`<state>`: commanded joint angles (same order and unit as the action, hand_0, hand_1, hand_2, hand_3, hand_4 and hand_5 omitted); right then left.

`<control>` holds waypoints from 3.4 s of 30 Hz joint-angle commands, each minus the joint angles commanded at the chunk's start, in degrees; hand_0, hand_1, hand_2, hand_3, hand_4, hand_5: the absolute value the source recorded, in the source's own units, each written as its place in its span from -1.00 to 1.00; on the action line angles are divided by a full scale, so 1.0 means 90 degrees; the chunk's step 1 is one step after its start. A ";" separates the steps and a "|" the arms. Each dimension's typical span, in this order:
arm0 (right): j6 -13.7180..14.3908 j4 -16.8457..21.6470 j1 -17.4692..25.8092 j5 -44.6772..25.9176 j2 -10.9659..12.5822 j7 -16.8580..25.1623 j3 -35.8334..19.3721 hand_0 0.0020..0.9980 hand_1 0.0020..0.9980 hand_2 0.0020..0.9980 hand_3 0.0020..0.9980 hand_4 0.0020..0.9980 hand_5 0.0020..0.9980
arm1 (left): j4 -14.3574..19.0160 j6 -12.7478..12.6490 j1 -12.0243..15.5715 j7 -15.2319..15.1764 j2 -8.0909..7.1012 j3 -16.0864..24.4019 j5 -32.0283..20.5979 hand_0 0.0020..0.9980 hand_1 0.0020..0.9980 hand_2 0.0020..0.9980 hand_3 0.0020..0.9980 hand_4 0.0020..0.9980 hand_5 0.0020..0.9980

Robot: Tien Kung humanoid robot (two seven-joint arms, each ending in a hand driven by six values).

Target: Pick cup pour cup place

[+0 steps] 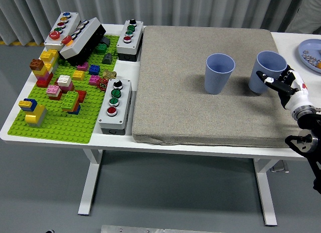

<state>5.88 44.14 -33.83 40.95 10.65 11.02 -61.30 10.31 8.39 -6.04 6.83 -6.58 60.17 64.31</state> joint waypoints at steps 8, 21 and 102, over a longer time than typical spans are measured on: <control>0.0002 -0.0078 0.0017 0.0100 0.0028 0.0131 0.0035 0.61 0.32 0.05 0.09 0.39 -0.86 | 0.0000 0.0000 0.0007 -0.0001 -0.0001 -0.0013 -0.0018 0.61 0.52 0.63 0.50 0.05 1.00; 0.0052 -0.0022 0.0183 0.0401 0.0110 0.0205 0.0129 0.61 0.34 0.06 0.10 0.39 -0.85 | 0.0000 0.0008 -0.0004 0.0000 -0.0004 -0.0037 -0.0015 0.61 0.52 0.62 0.50 0.05 1.00; -0.0997 0.0810 0.0953 0.1296 0.0795 -0.0564 -0.0556 0.93 0.93 1.00 1.00 0.57 -0.74 | 0.0000 0.0005 0.0112 -0.0007 0.0006 0.0089 0.0010 0.62 0.52 0.62 0.49 0.05 1.00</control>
<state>-3.09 51.43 -25.26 52.61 17.80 5.94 -66.30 10.31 8.43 -5.03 6.76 -6.53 60.97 64.40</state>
